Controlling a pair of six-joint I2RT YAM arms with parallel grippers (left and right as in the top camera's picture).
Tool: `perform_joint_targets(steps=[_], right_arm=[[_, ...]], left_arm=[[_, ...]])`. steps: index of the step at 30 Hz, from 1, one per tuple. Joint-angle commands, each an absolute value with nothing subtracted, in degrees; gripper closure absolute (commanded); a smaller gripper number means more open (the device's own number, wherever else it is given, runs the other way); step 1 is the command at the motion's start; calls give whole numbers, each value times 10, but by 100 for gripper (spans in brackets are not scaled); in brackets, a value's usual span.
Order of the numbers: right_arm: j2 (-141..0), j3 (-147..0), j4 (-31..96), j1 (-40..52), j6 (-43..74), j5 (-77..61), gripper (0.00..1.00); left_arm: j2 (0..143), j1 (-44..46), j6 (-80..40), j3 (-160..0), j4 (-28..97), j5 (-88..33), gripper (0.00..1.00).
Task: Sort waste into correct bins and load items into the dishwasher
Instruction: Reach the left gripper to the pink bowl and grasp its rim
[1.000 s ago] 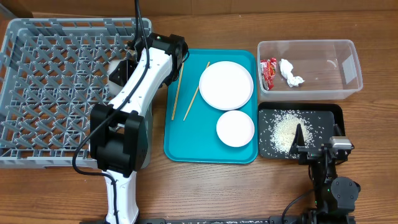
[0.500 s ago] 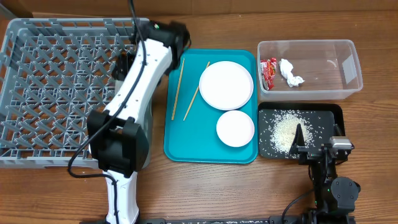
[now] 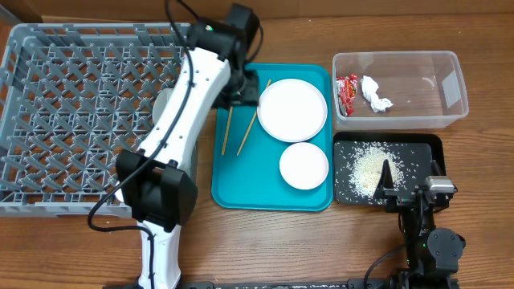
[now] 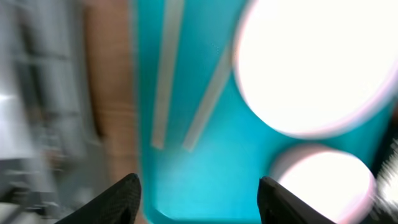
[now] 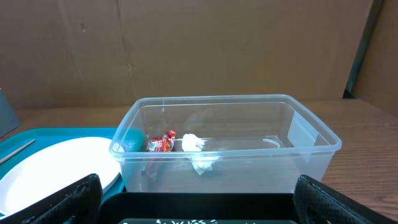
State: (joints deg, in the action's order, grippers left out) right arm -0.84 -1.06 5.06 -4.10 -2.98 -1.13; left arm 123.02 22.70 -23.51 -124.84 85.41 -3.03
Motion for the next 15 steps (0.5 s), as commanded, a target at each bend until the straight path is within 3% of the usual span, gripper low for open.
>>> perform_joint_targets(steps=[1, 6, 10, 15], right_arm=[[-2, -4, 46, -43, -30, -12, 0], [-2, -4, 46, -43, -30, -12, 0], [-2, -4, 46, -43, -30, -12, 0], [-2, -4, 46, -43, -30, -12, 0]], left_arm=[[1222, 257, -211, -1211, 849, -131, 40], [1222, 309, -210, -1138, 817, -131, 40], [1222, 340, -243, -1078, 768, -130, 50], [1222, 345, -258, -1056, 746, -128, 49]])
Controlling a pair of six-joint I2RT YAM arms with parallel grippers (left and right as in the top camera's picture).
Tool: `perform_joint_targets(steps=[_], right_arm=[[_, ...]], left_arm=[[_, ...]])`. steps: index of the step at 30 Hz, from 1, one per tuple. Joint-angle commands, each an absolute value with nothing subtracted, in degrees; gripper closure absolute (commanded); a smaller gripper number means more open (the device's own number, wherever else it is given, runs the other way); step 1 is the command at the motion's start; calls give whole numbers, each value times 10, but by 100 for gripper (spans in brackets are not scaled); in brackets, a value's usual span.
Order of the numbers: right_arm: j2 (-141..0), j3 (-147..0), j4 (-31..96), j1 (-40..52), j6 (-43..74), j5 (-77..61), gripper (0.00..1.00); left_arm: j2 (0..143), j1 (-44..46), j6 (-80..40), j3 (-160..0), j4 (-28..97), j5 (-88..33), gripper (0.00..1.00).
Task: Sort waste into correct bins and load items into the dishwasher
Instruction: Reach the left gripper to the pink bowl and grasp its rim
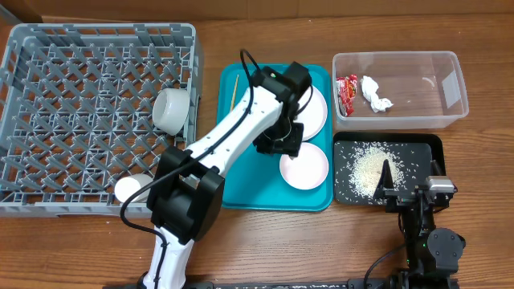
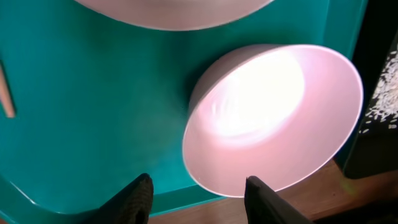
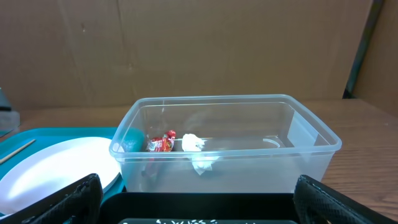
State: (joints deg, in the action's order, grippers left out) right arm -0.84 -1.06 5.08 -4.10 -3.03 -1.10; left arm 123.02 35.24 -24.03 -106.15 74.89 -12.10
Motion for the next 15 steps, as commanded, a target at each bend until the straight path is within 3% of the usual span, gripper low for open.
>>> perform_joint_targets(steps=[1, 9, 12, 15], right_arm=[[-2, -4, 46, -43, -31, -12, 0], [-2, -4, 46, -43, -30, -12, 0], [-2, -4, 46, -43, -30, -12, 0], [-2, -4, 46, -43, -30, -12, 0]], left_arm=[[1222, 345, -257, -1052, 745, -131, 49], [1222, 357, -253, -977, 696, -131, 50], [1222, 358, -260, -953, 684, -132, 61], [1221, 356, -267, -953, 682, -131, 84]])
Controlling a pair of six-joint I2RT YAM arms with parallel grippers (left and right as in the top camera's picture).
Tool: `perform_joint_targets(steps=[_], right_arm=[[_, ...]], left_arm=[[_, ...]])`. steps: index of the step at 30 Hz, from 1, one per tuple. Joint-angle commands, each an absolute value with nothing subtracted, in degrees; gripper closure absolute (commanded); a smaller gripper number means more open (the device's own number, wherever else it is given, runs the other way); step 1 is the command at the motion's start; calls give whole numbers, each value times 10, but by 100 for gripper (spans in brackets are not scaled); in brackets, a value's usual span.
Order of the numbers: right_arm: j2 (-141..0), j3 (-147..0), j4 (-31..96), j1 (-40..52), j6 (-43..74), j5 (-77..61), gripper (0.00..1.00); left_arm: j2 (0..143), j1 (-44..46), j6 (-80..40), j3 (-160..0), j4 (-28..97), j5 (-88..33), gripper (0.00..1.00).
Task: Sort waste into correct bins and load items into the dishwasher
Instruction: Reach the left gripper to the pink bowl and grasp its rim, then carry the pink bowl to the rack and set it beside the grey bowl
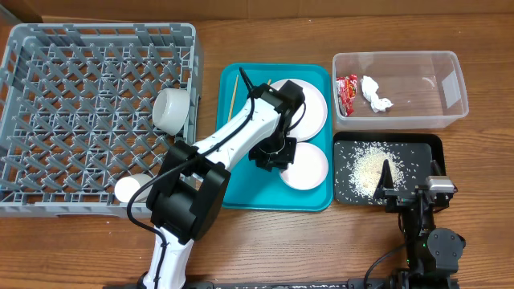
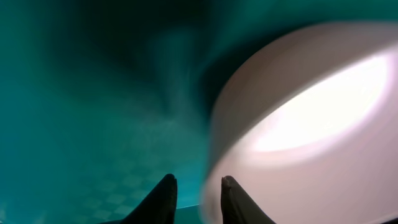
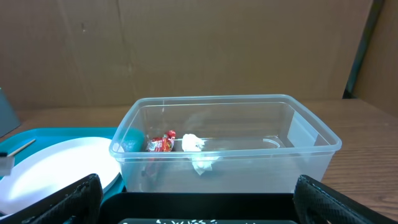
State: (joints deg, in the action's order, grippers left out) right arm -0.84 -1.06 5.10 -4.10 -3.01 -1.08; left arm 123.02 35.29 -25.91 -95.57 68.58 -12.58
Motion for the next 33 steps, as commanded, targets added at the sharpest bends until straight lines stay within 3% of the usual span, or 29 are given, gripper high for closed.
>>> perform_joint_targets(steps=[1, 2, 9, 14, 18, 29, 33], right_arm=[[-2, -4, 46, -43, -30, -12, 0], [-2, -4, 46, -43, -30, -12, 0], [-2, -4, 46, -43, -30, -12, 0], [-2, -4, 46, -43, -30, -12, 0], [-2, -4, 46, -43, -30, -12, 0], [-2, -4, 46, -43, -30, -12, 0], [-2, -4, 46, -43, -30, -12, 0]], left_arm=[[1221, 356, -267, -957, 683, -131, 91], [1221, 355, -267, -961, 684, -131, 96], [1221, 356, -266, -1047, 773, -60, 96], [1221, 348, -330, -1215, 966, 191, 96], [1187, 319, -300, -1274, 968, 289, 96], [1064, 144, -265, -1241, 968, 370, 96], [1023, 52, -315, -1160, 968, 445, 96]])
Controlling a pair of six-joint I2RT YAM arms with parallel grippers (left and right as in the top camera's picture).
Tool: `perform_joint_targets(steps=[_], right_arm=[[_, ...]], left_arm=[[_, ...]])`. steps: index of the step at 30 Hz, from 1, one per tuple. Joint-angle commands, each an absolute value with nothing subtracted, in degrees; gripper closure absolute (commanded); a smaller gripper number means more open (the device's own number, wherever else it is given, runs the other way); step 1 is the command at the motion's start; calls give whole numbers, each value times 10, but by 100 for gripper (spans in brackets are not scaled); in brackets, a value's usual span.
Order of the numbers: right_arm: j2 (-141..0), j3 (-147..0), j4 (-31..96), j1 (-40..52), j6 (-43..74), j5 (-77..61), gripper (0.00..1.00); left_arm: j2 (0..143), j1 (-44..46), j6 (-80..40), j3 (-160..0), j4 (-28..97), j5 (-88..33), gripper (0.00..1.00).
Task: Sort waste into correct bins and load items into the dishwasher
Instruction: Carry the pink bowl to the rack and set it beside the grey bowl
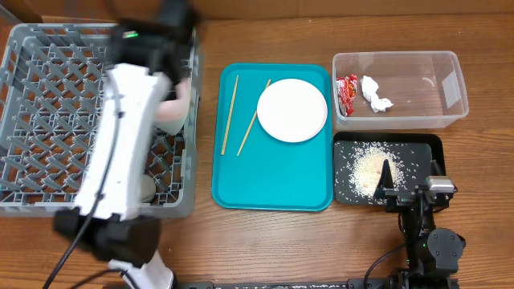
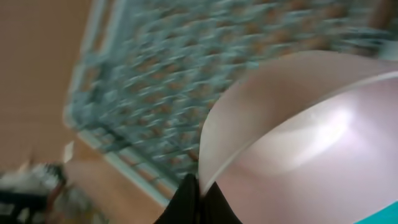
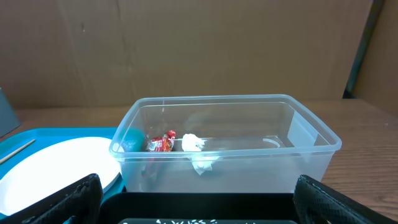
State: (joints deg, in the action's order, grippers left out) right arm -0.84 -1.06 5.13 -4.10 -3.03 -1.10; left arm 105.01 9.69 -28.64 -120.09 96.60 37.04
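Observation:
My left gripper (image 2: 200, 198) is shut on the rim of a small white bowl (image 2: 298, 124), which fills the blurred left wrist view with the grey dish rack (image 2: 161, 81) behind it. From overhead, the left arm (image 1: 132, 96) reaches over the rack (image 1: 48, 96), and a pale rounded shape (image 1: 173, 103) shows beside it at the rack's right side. A white plate (image 1: 292, 109) and two chopsticks (image 1: 230, 114) lie on the teal tray (image 1: 273, 181). My right gripper (image 3: 199, 204) rests open at the front right, behind the black bin.
The clear bin (image 1: 397, 88) at the back right holds a red wrapper (image 1: 347, 94) and a crumpled tissue (image 1: 375, 94). Below it the black bin (image 1: 385, 164) holds scattered rice. A white cup (image 1: 144, 189) sits in the rack's front right part.
The left gripper was on the tray with its fingers astride the small bowl's rim. Now it is shut on that rim over the dish rack, and the bowl is gone from the tray. The right arm is unchanged.
My left gripper was open over the tray's far left by the chopsticks. It then hung above the small bowl, then stood with its fingers astride the rim. Now it holds the bowl above the rack. The right arm never moved.

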Motion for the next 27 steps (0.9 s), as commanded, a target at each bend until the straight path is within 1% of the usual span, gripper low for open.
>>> perform_joint_targets(steps=[1, 4, 7, 12, 14, 18, 27], right_arm=[[-2, -4, 46, -43, -30, -12, 0], [-2, -4, 46, -43, -30, -12, 0], [-2, -4, 46, -43, -30, -12, 0], [-2, -4, 46, -43, -30, -12, 0], [-2, -4, 46, -43, -30, -12, 0], [-2, -4, 46, -43, -30, -12, 0], [-2, -4, 46, -43, -30, -12, 0]], left_arm=[[1022, 31, -337, -1147, 968, 456, 96], [1037, -17, -367, -1121, 955, 492, 96], [1061, -27, -398, -1118, 948, 539, 96], [1087, 7, -455, -1117, 946, 648, 96], [1094, 23, -475, -1117, 934, 654, 96], [1118, 44, -477, -1117, 928, 664, 96], [1220, 68, -485, -1117, 916, 700, 96]])
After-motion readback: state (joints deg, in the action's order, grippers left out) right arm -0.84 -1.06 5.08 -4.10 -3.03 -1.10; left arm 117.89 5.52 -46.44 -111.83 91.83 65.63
